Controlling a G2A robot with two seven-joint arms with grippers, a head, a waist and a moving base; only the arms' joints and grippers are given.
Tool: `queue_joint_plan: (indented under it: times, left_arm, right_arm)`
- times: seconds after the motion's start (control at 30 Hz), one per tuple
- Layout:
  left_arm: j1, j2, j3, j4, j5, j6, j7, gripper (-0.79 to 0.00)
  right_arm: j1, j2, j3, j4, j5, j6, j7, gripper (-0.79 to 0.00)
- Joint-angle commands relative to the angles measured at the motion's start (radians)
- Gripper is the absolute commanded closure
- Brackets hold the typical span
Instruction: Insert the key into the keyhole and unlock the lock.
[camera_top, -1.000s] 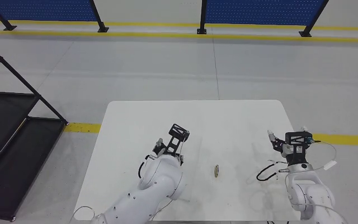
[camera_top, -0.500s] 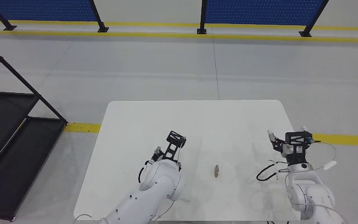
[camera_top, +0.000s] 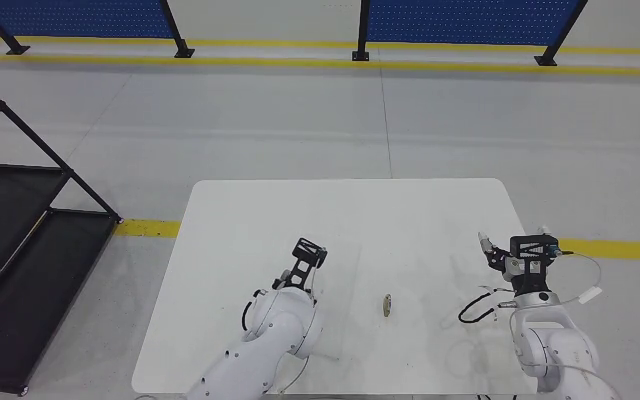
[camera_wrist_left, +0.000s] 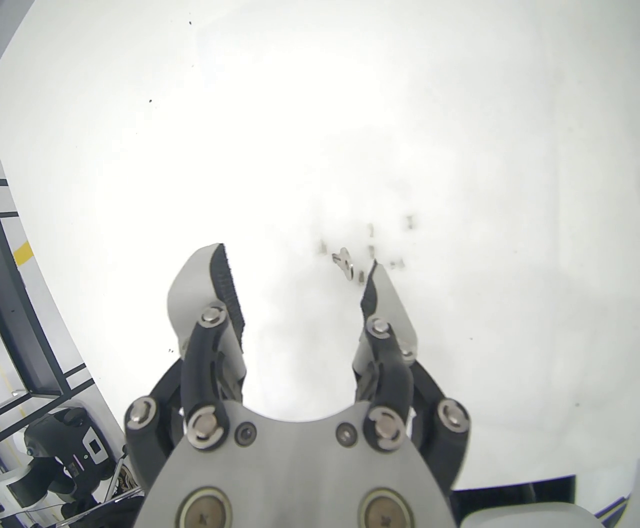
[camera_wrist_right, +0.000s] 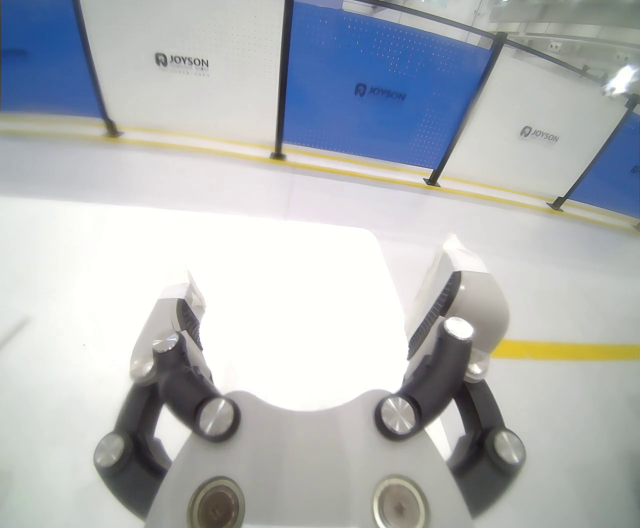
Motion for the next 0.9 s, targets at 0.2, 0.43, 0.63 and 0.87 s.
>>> queue_joint_plan:
  times: [0.2,0.43,0.63,0.87]
  left_arm:
    - [0.002,-0.01,-0.005,0.014,-0.01,-0.02,0.004,-0.299]
    - [-0.001,-0.018,-0.013,0.024,-0.025,-0.036,0.007,-0.28]
    - [-0.015,-0.027,-0.012,0.042,-0.033,-0.041,0.009,-0.286]
    - [-0.038,-0.039,-0.006,0.064,-0.039,-0.045,0.002,-0.274]
  right_arm:
    - [0.0,0.0,0.0,0.0,0.0,0.0,0.0,-0.785]
    - [0.0,0.0,0.0,0.0,0.0,0.0,0.0,-0.785]
    - [0.0,0.0,0.0,0.0,0.0,0.0,0.0,-0.785]
    - [0.0,0.0,0.0,0.0,0.0,0.0,0.0,-0.785]
